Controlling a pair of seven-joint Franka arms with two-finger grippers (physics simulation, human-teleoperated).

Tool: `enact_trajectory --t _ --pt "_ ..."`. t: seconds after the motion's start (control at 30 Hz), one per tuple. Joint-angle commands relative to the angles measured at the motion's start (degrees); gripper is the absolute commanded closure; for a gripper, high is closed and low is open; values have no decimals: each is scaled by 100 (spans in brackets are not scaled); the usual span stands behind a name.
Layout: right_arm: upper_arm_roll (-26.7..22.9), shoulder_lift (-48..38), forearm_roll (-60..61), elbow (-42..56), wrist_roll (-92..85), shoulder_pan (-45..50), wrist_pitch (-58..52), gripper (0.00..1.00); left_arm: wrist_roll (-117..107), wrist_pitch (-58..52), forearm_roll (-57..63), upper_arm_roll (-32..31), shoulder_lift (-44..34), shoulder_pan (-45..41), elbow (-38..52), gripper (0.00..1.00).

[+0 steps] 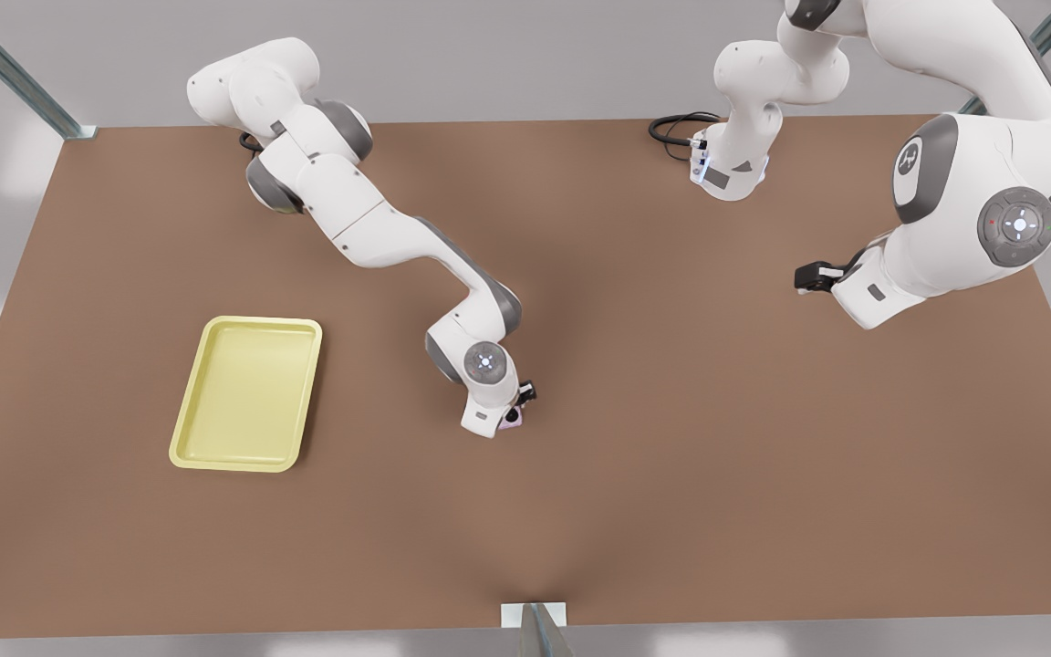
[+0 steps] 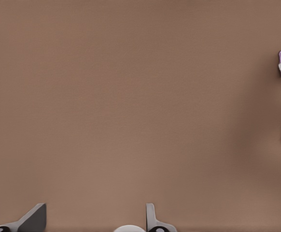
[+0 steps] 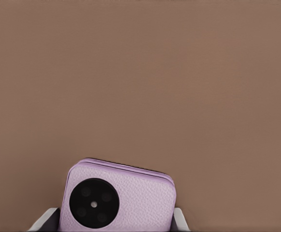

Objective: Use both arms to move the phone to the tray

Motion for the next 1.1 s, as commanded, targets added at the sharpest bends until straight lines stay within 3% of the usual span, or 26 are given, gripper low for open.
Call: enact_trajectory --t 0.0,0.17,0.27,0.53,0.67,0.8,0.83,0.9,0.93,1.0,1.07 --pt "-1 -18 -9 3 44 1 3 21 6 -4 3 0 -10 0 2 0" --pt "-1 -27 -27 -6 35 1 12 17 23 -4 3 0 7 0 -6 0" --pt "8 -369 -9 -23 35 -184 -102 20 50 -4 3 9 25 0 -24 0" --pt "113 -3322 35 -3784 -905 -2319 249 22 -12 -13 3 9 25 0 -24 0" --pt "104 -3850 35 -5112 -2108 -3479 1260 21 -21 -39 3 0 33 0 -15 0" --pt "60 -3789 17 -5490 -3050 -4227 1858 21 -21 -48 3 9 33 0 -24 0" --pt "43 -3789 17 -5666 -3050 -4236 1858 18 -21 -48 3 0 33 0 -24 0" --pt "34 -3675 17 -5763 -2980 -4253 1761 0 -12 -48 3 0 33 0 -24 0" --pt "34 -3604 17 -5737 -2927 -4236 1674 0 -21 -57 3 0 33 0 -24 0" --pt "51 -3604 17 -5500 -2733 -4201 1138 0 -21 -57 3 0 33 0 -15 0" --pt "104 -3657 17 -4586 -2645 -4183 92 0 -21 -57 3 0 33 0 -6 0"
